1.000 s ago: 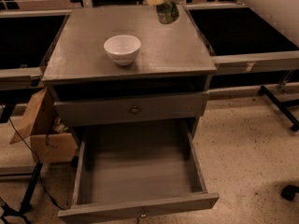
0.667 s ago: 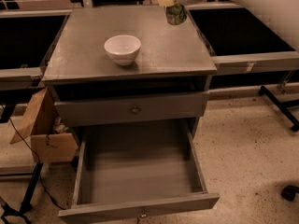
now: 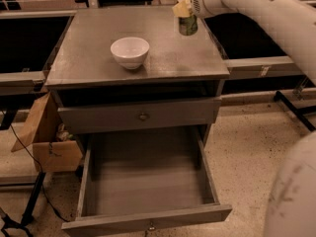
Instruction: Pick green can from middle drawer and place on counter
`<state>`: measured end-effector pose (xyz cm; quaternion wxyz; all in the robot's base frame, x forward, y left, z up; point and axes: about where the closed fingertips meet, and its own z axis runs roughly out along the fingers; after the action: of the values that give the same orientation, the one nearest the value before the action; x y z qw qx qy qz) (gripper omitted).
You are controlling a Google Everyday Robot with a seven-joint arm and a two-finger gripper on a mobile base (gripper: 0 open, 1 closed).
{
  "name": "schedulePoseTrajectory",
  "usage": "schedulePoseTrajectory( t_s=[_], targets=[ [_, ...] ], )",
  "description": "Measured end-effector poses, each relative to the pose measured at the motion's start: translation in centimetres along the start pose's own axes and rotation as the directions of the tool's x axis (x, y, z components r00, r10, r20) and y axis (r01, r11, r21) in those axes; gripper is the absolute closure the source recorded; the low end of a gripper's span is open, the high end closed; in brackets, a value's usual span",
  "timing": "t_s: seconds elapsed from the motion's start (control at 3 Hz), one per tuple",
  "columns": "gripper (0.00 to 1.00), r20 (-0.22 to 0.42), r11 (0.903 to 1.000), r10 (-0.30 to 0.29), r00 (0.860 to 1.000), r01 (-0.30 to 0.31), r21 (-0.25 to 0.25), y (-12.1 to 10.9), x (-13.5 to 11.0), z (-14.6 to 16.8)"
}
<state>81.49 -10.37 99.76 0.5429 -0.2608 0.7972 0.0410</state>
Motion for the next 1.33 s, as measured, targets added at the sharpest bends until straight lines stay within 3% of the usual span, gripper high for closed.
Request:
schedulePoseTrajectory(
  t_s=[0.33, 0.67, 1.0, 1.33],
  targets=[
    [1.0, -0.035, 0.997, 0.03, 0.999, -0.033, -0.07, 0.6, 1.7, 4.3],
    [0.82, -0.109, 0.9896, 0.058, 0.992, -0.072, -0.125, 1.3, 3.6, 7.5],
    [0.58, -0.158, 0.9819, 0.076, 0.985, -0.102, -0.16, 1.6, 5.1, 9.0],
    [0.36, -0.164, 0.9808, 0.079, 0.983, -0.106, -0.164, 1.6, 5.0, 9.1]
  ],
)
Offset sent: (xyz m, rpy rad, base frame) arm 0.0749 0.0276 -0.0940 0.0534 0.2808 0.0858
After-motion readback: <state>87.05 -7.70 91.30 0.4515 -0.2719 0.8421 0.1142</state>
